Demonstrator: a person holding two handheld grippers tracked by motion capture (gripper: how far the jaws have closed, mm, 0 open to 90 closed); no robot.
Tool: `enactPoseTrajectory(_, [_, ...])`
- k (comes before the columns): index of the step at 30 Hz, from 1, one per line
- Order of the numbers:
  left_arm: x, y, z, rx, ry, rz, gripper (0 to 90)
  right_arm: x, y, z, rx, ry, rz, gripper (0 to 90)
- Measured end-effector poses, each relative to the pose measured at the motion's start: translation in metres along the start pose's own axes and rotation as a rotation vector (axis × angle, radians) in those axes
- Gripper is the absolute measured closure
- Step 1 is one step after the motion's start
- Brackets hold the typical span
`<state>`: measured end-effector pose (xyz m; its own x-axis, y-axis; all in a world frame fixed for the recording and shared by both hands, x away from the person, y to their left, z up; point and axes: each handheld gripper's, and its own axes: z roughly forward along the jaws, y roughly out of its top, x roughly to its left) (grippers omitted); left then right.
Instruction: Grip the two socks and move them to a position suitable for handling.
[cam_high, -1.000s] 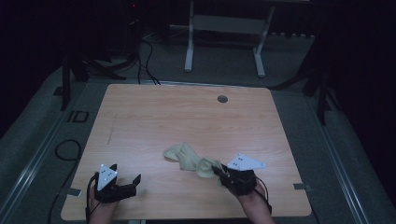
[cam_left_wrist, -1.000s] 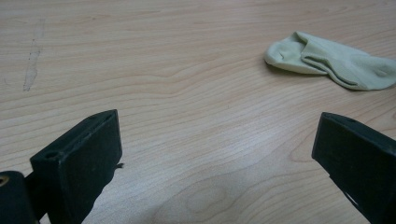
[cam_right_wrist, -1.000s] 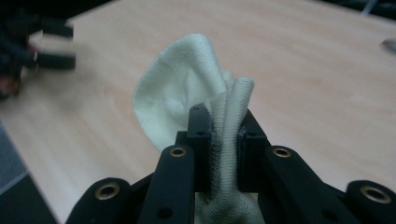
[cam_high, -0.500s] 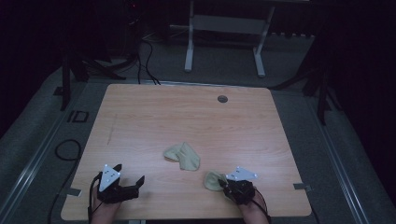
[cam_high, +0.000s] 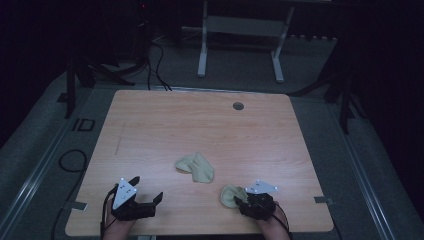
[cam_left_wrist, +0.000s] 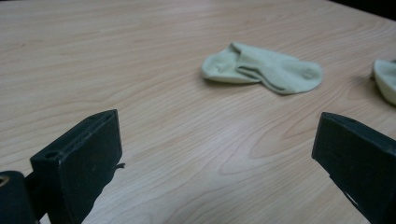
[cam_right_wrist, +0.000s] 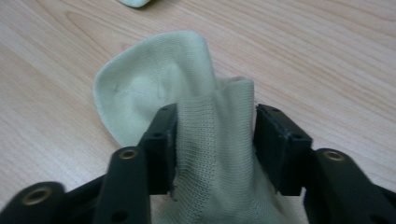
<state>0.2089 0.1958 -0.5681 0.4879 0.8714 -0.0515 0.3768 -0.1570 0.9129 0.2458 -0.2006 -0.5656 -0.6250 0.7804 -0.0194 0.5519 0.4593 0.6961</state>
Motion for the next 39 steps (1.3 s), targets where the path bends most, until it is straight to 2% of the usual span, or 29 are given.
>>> enactPoseTrajectory(2, [-0.001, 0.0, 0.0, -0.004, -0.003, -0.001, 1.5, 0.0, 0.0, 0.0, 0.0, 0.001, -0.003, 44.2])
enactPoseTrajectory(4, [-0.005, 0.003, -0.001, -0.011, -0.01, 0.0, 1.5, 0.0, 0.0, 0.0, 0.016, 0.012, -0.018, 36.1])
enactPoseTrajectory(7, [-0.012, 0.008, -0.001, -0.026, -0.03, 0.0, 1.5, -0.002, 0.0, 0.001, 0.022, 0.01, -0.018, 28.7])
enactPoseTrajectory(8, [-0.012, 0.008, -0.001, -0.026, -0.03, 0.0, 1.5, -0.002, 0.0, 0.001, 0.022, 0.01, -0.018, 28.7])
enactPoseTrajectory(9, [-0.02, 0.011, 0.001, -0.028, -0.051, 0.013, 1.5, -0.003, 0.0, 0.002, 0.026, 0.007, -0.014, 26.9])
enactPoseTrajectory(10, [-0.025, 0.014, 0.003, -0.023, -0.07, 0.024, 1.5, -0.005, 0.001, 0.002, 0.035, 0.011, -0.017, 20.7])
enactPoseTrajectory(13, [-0.037, 0.019, 0.008, -0.007, -0.118, 0.042, 1.5, -0.006, 0.003, 0.002, 0.051, 0.022, -0.02, 17.1])
enactPoseTrajectory(14, [-0.043, 0.022, 0.011, 0.002, -0.135, 0.05, 1.5, -0.006, 0.003, 0.001, 0.047, 0.022, -0.018, 17.1])
enactPoseTrajectory(15, [-0.043, 0.022, 0.011, 0.002, -0.135, 0.05, 1.5, -0.006, 0.003, 0.001, 0.047, 0.022, -0.018, 17.1])
enactPoseTrajectory(18, [-0.057, 0.03, 0.02, 0.019, -0.209, 0.063, 1.6, -0.007, 0.007, -0.007, 0.024, 0.034, -0.013, 17.2])
enactPoseTrajectory(19, [-0.063, 0.032, 0.023, 0.023, -0.25, 0.074, 1.7, -0.007, 0.008, -0.009, 0.015, 0.037, -0.012, 17.9])
enactPoseTrajectory(20, [-0.068, 0.035, 0.026, 0.031, -0.267, 0.086, 1.9, -0.007, 0.011, -0.014, -0.001, 0.041, -0.01, 21.9])
enactPoseTrajectory(22, [-0.077, 0.039, 0.031, 0.035, -0.298, 0.112, 6.1, -0.006, 0.014, -0.022, -0.028, 0.048, -0.011, 25.3])
enactPoseTrajectory(23, [-0.082, 0.041, 0.033, 0.037, -0.318, 0.125, 8.1, -0.006, 0.015, -0.026, -0.046, 0.045, -0.012, 32.1])
enactPoseTrajectory(26, [-0.095, 0.046, 0.038, 0.016, -0.388, 0.163, 26.2, -0.001, 0.016, -0.037, -0.083, 0.063, -0.042, 47.4])
enactPoseTrajectory(27, [-0.099, 0.048, 0.041, 0.015, -0.42, 0.177, 35.4, 0.001, 0.016, -0.038, -0.085, 0.066, -0.053, 52.4])
enactPoseTrajectory(28, [-0.103, 0.049, 0.043, 0.014, -0.432, 0.189, 42.4, 0.003, 0.015, -0.041, -0.09, 0.063, -0.073, 55.5])
enactPoseTrajectory(29, [-0.107, 0.051, 0.046, 0.019, -0.443, 0.202, 43.4, 0.005, 0.014, -0.043, -0.096, 0.056, -0.086, 57.5])
enactPoseTrajectory(31, [-0.116, 0.053, 0.054, 0.035, -0.458, 0.231, 51.4, 0.008, 0.013, -0.045, -0.089, 0.069, -0.098, 58.8])
enactPoseTrajectory(33, [-0.123, 0.055, 0.061, 0.054, -0.483, 0.248, 59.5, 0.009, 0.011, -0.045, -0.076, 0.084, -0.092, 58.9])
enactPoseTrajectory(36, [-0.135, 0.055, 0.075, 0.105, -0.494, 0.284, 71.6, 0.011, 0.005, -0.041, -0.041, 0.097, -0.103, 59.4])
enactPoseTrajectory(37, [-0.138, 0.054, 0.081, 0.127, -0.495, 0.295, 74.0, 0.011, 0.002, -0.04, -0.033, 0.104, -0.105, 60.0])
enactPoseTrajectory(39, [-0.146, 0.051, 0.091, 0.172, -0.474, 0.345, 76.0, 0.011, -0.002, -0.039, -0.018, 0.108, -0.103, 61.9])
